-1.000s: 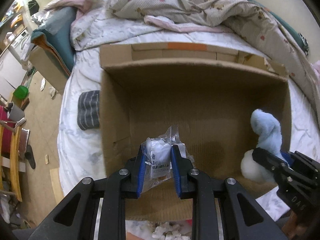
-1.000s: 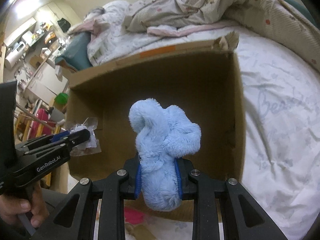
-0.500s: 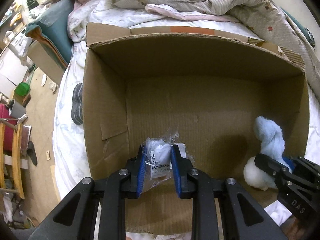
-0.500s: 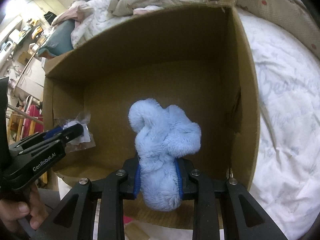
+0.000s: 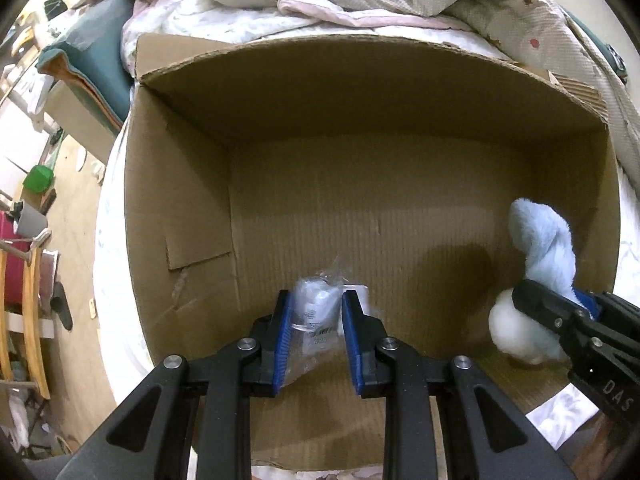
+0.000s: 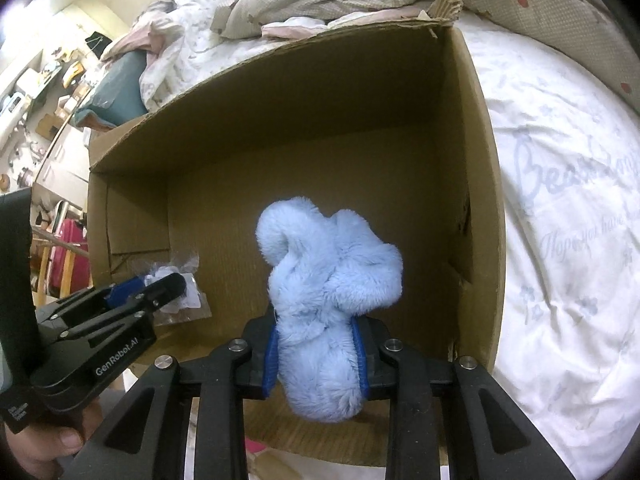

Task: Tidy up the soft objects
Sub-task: 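Carry both items into the cardboard box and open both tools, then withdraw both tools and move the left tool to the peach sponge roll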

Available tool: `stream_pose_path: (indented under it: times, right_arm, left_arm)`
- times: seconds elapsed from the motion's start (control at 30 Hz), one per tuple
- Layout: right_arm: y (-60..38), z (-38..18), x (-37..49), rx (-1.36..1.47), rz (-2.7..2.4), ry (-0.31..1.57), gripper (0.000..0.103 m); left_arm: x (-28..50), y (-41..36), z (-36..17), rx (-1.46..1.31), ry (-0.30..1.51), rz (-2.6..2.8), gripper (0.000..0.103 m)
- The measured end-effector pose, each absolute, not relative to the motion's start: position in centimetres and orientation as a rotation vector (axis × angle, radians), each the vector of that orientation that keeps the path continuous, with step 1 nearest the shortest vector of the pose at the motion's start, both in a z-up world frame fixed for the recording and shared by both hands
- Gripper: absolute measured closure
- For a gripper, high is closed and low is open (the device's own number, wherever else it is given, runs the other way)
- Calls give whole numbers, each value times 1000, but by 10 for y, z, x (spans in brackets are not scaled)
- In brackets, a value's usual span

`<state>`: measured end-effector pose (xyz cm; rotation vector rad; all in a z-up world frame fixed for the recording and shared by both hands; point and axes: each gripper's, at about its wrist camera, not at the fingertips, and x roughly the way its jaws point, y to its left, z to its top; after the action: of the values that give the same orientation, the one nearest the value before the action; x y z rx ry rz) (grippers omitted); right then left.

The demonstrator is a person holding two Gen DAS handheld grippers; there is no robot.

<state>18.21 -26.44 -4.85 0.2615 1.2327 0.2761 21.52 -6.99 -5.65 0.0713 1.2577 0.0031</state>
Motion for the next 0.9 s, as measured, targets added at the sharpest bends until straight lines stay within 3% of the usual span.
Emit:
stream_pose_path:
  times: [0.03, 0.1, 0.13, 0.17, 0.5, 0.63, 0.7, 0.77, 0.9]
  right_arm:
    - [-265, -49, 182, 264, 279, 1234, 72]
    - [-266, -49, 181, 270, 287, 1236, 71]
    - [-267, -49, 181, 271, 291, 1236, 70]
    - [-268, -48, 181, 275, 296, 1234, 68]
    - [-268, -27, 173, 297, 341, 1175, 27]
    - [-270, -17, 168, 291, 329, 1161, 21]
    - [-271, -11, 161, 280, 319, 1151, 11]
    - [-275, -5, 154, 275, 302, 1138, 7]
    - [-282, 4, 142, 317, 279, 1104, 6]
  left_arm:
    - [216, -69, -57, 69, 1260, -2, 77]
    - [218, -67, -56, 62, 1259, -6, 58]
    - [217, -67, -54, 60, 1253, -2, 40]
    - [216, -68, -51, 60, 1243, 2, 34]
    - [212, -65, -28, 85, 1196, -11, 34]
    - [205, -70, -22, 82, 1195, -46, 34]
    - [202, -69, -17, 66, 1193, -59, 28]
    - [196, -66, -10, 43, 1184, -79, 12]
    - [181, -62, 8, 41, 1149, -130, 5]
